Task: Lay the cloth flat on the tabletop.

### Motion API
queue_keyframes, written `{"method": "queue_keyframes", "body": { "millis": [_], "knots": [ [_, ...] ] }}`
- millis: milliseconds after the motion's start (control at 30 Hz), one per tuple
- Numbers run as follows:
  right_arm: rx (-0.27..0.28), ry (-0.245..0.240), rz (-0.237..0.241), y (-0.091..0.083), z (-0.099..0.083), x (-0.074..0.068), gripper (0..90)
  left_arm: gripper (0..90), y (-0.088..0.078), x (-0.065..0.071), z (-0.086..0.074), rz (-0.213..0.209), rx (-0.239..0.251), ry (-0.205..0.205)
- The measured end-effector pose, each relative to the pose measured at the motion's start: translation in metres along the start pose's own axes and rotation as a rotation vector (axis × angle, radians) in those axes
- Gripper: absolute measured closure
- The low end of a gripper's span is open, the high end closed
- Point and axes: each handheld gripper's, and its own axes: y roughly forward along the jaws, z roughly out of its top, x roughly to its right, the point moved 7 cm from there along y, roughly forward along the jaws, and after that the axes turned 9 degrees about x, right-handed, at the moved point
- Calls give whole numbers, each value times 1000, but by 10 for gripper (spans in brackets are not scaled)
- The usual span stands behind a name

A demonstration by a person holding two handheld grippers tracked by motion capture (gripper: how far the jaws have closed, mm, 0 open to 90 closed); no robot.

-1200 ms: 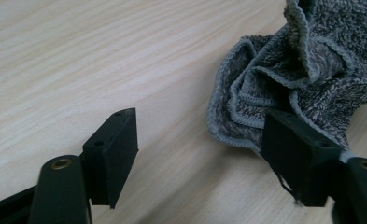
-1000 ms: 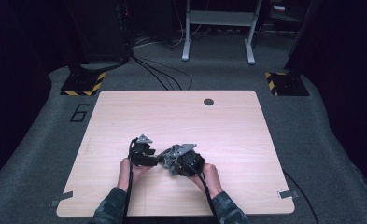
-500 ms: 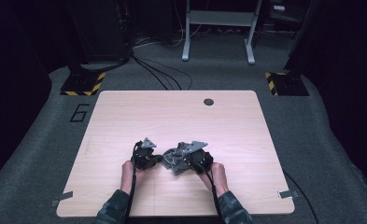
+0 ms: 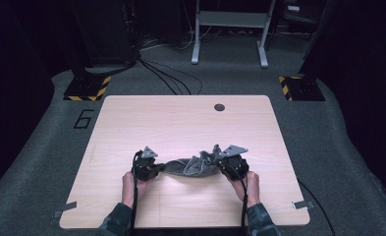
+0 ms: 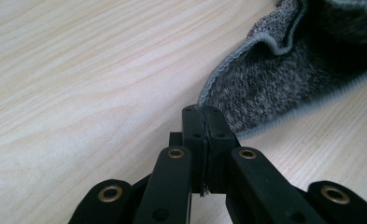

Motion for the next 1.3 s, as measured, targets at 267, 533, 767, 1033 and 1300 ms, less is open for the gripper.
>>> {"method": "queue_keyframes", "body": {
  "millis": [267, 533, 767, 1033, 1300],
  "knots": [
    [-49, 67, -28, -1, -32, 18, 836, 889, -7, -3, -8, 14, -16, -10],
    [-14, 146, -27, -29, -30, 40, 563, 682, -21, -9, -8, 13, -13, -50],
    [55, 121, 70, -45, 8, 13, 403, 414, -23, 20, 26, -58, 40, -21],
    [-5, 127, 106, -28, -3, -9, 464, 372, 7, 64, 23, -185, -73, 27],
    [-41, 136, 87, -13, -14, -8, 759, 714, 22, 66, 15, -188, -124, 18]
  ]
}}
